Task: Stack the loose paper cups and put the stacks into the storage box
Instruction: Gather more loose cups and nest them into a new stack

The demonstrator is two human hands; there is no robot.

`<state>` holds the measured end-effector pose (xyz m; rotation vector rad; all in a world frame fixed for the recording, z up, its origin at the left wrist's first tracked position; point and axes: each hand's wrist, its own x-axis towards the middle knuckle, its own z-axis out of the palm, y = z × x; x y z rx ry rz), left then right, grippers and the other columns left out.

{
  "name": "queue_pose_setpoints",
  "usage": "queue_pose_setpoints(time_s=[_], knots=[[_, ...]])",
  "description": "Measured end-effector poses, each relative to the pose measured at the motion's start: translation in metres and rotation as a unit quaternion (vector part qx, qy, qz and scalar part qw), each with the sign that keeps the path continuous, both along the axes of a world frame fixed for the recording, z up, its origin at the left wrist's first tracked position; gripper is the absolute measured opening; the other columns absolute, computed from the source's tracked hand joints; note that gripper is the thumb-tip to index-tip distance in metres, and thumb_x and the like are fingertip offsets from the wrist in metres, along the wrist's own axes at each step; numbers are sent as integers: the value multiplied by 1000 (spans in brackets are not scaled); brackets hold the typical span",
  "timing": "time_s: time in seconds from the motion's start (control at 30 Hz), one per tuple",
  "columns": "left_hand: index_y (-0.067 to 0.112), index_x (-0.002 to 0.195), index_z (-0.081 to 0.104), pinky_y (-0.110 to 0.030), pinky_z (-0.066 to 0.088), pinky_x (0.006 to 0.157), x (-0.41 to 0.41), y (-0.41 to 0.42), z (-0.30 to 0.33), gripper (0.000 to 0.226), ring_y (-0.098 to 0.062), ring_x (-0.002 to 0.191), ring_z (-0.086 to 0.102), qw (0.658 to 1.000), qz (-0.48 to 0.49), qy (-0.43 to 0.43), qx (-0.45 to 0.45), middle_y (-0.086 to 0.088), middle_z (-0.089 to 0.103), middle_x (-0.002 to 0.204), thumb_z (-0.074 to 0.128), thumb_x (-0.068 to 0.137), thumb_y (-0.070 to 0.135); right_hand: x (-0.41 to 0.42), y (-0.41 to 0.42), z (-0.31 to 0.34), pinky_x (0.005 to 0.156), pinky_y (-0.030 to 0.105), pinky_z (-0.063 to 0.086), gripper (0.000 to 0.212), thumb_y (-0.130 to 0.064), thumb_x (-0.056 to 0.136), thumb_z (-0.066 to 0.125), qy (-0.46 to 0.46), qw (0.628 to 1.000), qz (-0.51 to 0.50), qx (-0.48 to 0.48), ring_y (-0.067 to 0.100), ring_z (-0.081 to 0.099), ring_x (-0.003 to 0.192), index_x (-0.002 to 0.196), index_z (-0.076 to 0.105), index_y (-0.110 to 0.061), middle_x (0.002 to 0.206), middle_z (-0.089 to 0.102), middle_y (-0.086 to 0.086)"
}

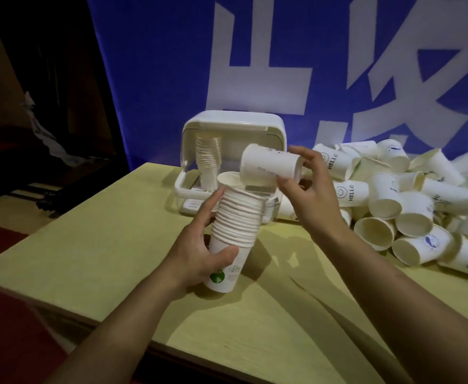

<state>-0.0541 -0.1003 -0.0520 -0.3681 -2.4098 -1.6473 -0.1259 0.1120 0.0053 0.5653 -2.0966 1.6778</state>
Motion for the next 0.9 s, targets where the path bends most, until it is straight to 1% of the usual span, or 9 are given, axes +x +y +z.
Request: queue_pose_setpoints(time_s=[0.1,0.17,0.27,0.37,0.43,0.53,0.63,0.77,0.9], knots=[[78,138,13,-41,54,99,-13,32,8,101,-5,123,57,999,-36,5,-38,21,53,136,74,64,47,12,18,0,77,23,56,28,-39,89,61,-13,1000,17,-15,6,58,105,115,50,-43,127,52,-8],[82,132,11,-34,52,96,-21,49,12,99,2,122,53,996,-56,8,-62,29,48,133,75,65,47,17,36,2,74,26,56,18,-50,91,52,-31,998,-1,-61,5,61,97,105,52,-39,114,58,-11],[82,133,12,-34,55,93,-29,72,11,100,-2,121,56,992,-91,8,-92,34,48,128,77,67,44,19,65,6,69,28,56,16,-46,96,56,-47,995,-58,-63,11,63,95,100,53,-30,106,59,-11],[78,137,14,-43,57,95,-35,92,9,100,-12,120,60,989,-117,12,-94,24,53,133,75,63,50,20,86,6,72,29,59,25,-42,97,56,-55,995,-73,-41,12,61,103,120,47,-38,116,54,-13],[78,138,12,-44,57,96,-40,104,10,102,-8,119,60,986,-127,13,-105,21,52,134,74,62,52,22,96,7,72,21,54,36,-44,101,49,-59,995,-76,-7,4,58,102,134,38,-50,120,51,-17],[77,140,9,-44,57,96,-48,117,12,104,1,117,57,984,-137,11,-113,21,50,135,74,63,51,23,113,12,75,12,49,42,-45,103,41,-63,994,-80,41,-15,53,98,144,36,-48,119,47,-27],[74,143,7,-42,56,96,-57,126,13,107,6,116,53,981,-149,8,-124,18,51,137,73,61,53,21,131,13,88,29,54,48,-54,100,42,-82,989,-84,87,1,58,109,147,36,-44,131,50,-15],[76,140,5,-21,49,93,-65,138,8,108,13,116,52,980,-164,-1,-109,20,50,139,76,62,48,19,140,11,87,33,55,53,-51,97,49,-86,990,-107,31,12,61,110,147,36,-39,129,56,-3],[81,134,6,0,44,78,-67,140,-3,110,23,112,49,982,-172,10,-81,28,46,135,82,73,31,17,132,4,74,18,51,58,-47,98,53,-65,988,-139,-20,8,56,114,149,27,-45,129,46,-7]])
